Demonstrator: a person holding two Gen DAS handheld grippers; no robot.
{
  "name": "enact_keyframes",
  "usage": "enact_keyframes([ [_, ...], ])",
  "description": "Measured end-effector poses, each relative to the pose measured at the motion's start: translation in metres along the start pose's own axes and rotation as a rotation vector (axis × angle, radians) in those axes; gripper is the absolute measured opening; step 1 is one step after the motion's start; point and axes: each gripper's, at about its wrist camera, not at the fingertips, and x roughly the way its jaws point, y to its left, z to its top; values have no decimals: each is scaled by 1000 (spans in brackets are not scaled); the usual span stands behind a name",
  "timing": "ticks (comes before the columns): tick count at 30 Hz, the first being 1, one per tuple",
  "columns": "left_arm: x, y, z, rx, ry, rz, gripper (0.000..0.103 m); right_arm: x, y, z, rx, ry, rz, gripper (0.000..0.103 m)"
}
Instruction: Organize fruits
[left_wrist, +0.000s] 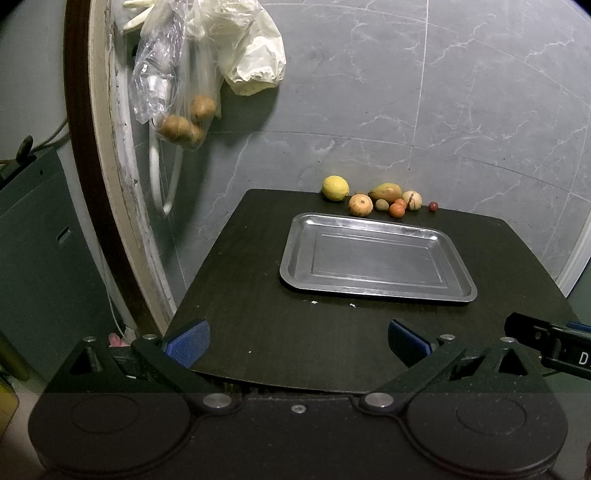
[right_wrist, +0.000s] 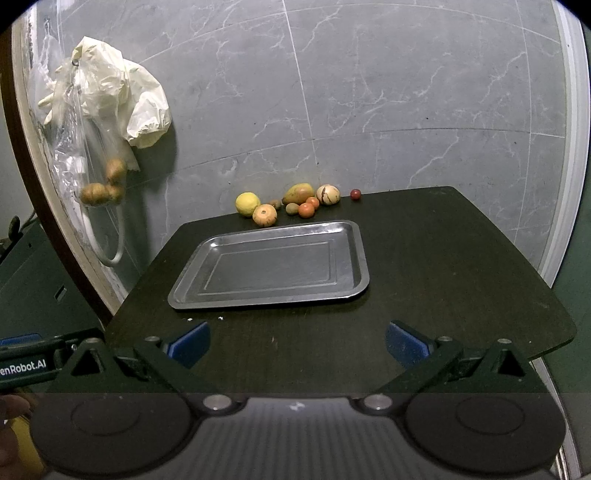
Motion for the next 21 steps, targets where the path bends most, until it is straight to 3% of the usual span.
enact_keyframes([
  [21, 20, 13, -3, -29, 121, 1, 102, 0, 11, -6, -22, 54, -11, 103],
])
